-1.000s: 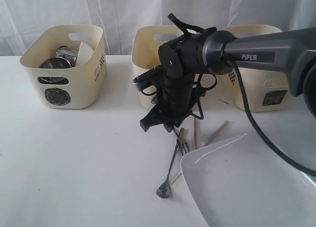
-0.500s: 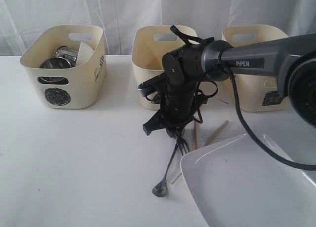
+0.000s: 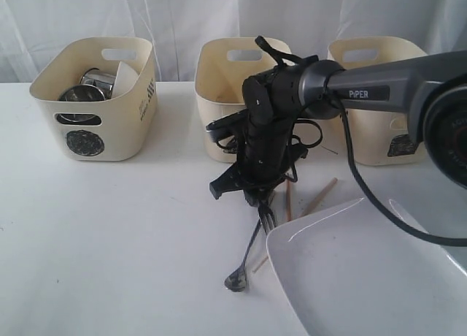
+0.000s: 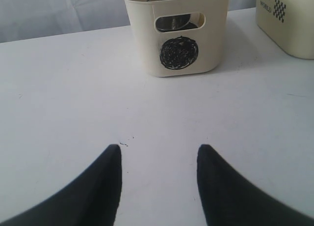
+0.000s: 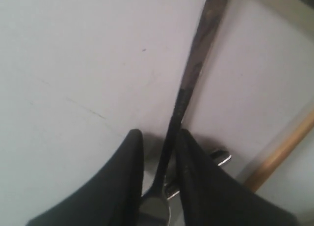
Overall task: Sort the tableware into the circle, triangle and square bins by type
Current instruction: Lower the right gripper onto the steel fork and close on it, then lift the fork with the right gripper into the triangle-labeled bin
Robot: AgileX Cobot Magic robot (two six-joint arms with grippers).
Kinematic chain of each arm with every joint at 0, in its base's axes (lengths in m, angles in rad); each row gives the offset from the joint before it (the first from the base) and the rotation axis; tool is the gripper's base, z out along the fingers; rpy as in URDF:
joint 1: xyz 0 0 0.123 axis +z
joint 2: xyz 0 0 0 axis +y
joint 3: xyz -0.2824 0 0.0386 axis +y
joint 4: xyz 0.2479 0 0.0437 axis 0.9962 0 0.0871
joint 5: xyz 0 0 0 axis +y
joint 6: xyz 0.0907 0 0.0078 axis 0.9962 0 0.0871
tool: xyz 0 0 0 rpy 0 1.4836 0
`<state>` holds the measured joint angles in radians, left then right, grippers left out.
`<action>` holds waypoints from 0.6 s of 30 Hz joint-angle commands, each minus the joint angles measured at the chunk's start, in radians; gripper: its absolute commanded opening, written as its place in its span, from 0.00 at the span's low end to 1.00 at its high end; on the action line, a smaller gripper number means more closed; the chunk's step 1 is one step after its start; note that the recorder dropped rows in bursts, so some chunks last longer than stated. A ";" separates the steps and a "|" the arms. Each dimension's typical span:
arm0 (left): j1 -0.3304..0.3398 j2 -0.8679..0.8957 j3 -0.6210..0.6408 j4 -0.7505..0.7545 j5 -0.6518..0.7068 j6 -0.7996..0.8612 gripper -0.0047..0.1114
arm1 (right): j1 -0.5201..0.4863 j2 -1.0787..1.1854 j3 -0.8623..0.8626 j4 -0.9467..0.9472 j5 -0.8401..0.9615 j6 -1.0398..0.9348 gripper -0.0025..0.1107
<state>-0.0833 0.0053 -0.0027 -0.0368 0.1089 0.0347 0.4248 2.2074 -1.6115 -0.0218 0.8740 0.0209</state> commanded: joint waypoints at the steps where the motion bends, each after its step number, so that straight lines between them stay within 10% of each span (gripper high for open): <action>1: 0.002 -0.005 0.003 -0.008 -0.005 -0.006 0.49 | -0.006 0.027 0.008 0.042 0.020 -0.002 0.23; 9: 0.002 -0.005 0.003 -0.008 -0.005 -0.006 0.49 | -0.006 0.027 0.008 0.105 0.028 -0.029 0.02; 18: 0.002 -0.005 0.003 -0.008 -0.005 -0.006 0.49 | 0.048 0.023 0.008 0.187 0.037 -0.188 0.02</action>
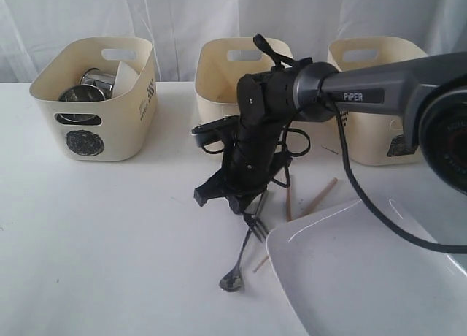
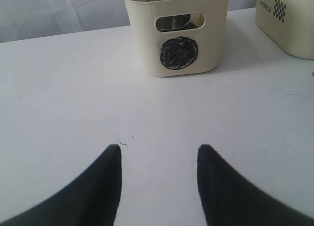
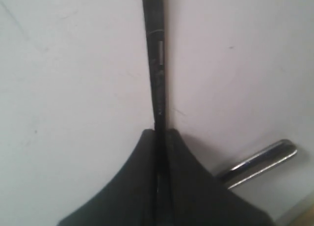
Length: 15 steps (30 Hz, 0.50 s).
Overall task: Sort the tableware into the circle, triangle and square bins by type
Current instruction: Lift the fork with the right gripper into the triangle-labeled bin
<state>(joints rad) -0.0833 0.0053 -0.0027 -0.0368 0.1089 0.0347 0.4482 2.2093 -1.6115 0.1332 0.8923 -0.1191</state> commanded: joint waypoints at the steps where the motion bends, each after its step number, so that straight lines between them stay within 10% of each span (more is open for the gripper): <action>1: 0.002 -0.005 0.003 -0.008 -0.005 -0.006 0.49 | 0.032 0.016 0.008 0.038 0.018 -0.065 0.02; 15: 0.002 -0.005 0.003 -0.008 -0.005 -0.006 0.49 | 0.060 -0.116 0.008 0.057 -0.036 -0.114 0.02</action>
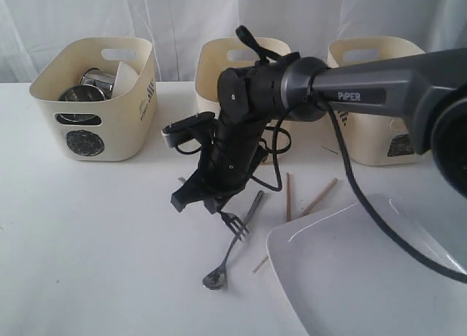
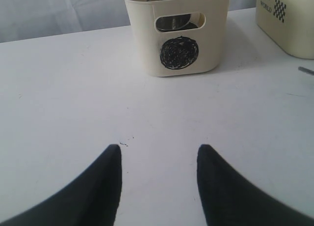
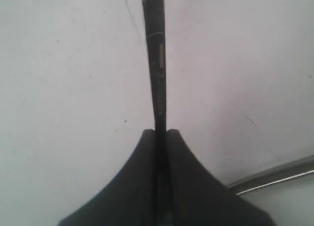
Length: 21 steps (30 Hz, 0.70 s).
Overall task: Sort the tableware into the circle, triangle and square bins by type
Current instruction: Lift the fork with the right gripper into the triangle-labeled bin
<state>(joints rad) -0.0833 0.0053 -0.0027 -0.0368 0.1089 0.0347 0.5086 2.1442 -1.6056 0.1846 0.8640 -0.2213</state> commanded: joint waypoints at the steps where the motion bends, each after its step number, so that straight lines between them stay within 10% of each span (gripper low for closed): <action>1: 0.002 -0.005 0.003 -0.008 -0.005 -0.006 0.49 | -0.001 -0.060 0.002 0.006 -0.008 -0.012 0.02; 21: 0.002 -0.005 0.003 -0.008 -0.005 -0.006 0.49 | 0.028 -0.298 0.002 0.006 -0.243 -0.039 0.02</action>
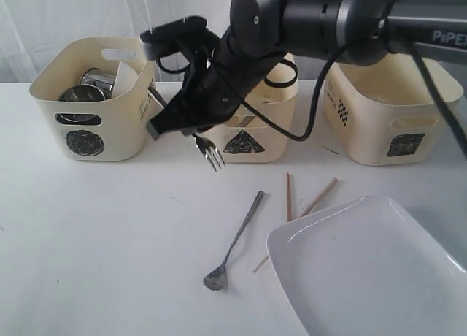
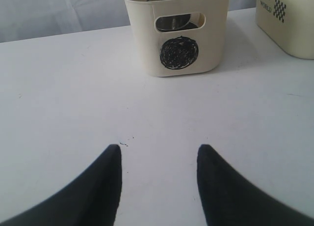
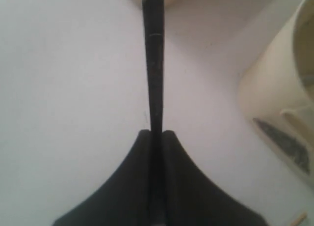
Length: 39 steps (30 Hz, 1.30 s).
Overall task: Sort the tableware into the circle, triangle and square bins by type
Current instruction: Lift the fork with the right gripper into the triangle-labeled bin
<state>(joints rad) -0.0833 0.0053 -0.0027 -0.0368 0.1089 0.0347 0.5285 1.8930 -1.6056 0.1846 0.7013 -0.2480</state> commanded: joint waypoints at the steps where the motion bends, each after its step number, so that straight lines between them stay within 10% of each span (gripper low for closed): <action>1: 0.002 -0.005 0.003 -0.008 -0.005 -0.006 0.49 | 0.008 -0.054 0.002 0.006 -0.100 -0.012 0.02; 39: 0.002 -0.005 0.003 -0.008 -0.005 -0.006 0.49 | -0.220 0.203 -0.120 -0.044 -0.499 -0.037 0.02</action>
<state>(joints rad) -0.0833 0.0053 -0.0027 -0.0368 0.1089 0.0347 0.3192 2.0794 -1.7085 0.1373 0.2061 -0.2759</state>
